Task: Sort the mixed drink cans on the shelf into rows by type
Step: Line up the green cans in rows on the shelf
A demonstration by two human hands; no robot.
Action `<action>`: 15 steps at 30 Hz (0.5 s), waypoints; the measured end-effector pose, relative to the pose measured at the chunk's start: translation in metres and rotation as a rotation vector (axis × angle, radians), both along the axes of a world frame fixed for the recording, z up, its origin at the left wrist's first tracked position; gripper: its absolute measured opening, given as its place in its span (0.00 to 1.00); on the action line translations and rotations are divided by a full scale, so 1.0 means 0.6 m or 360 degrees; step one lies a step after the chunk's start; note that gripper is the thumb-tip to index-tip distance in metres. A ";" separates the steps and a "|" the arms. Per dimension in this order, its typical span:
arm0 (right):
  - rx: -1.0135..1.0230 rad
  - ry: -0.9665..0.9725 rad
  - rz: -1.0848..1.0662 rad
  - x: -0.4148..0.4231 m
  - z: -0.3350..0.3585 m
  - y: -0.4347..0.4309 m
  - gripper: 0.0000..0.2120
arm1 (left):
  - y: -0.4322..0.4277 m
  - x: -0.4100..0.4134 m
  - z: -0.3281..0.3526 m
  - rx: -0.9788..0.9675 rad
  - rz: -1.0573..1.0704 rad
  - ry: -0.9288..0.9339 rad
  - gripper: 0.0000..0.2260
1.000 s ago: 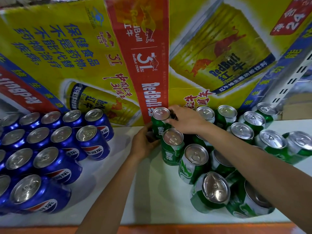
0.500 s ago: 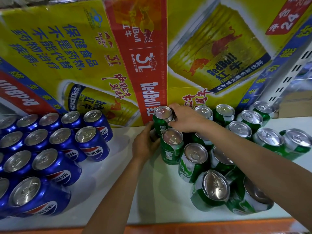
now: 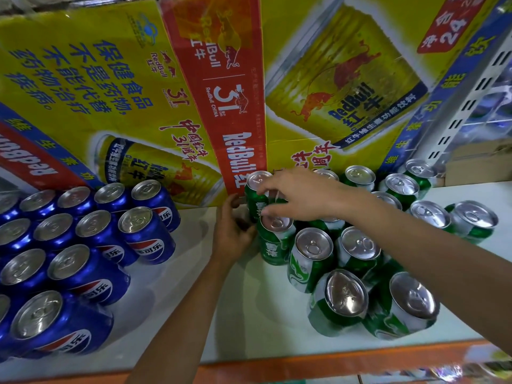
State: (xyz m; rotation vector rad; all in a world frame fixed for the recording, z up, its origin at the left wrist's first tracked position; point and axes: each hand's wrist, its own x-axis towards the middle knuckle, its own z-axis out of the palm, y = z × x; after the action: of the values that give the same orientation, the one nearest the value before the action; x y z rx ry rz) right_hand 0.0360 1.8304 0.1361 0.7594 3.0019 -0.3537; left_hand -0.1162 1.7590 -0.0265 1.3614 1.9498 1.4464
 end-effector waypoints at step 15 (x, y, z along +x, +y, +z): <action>0.0058 -0.0224 0.0155 -0.028 -0.004 -0.026 0.30 | -0.085 0.036 0.028 -0.0290 -0.0132 0.0137 0.34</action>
State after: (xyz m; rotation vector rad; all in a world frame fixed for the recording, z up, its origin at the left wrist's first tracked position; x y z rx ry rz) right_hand 0.0192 1.8148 0.1338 0.6100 2.9065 -0.2325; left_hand -0.0946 1.7080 -0.0099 1.4237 1.9978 1.1594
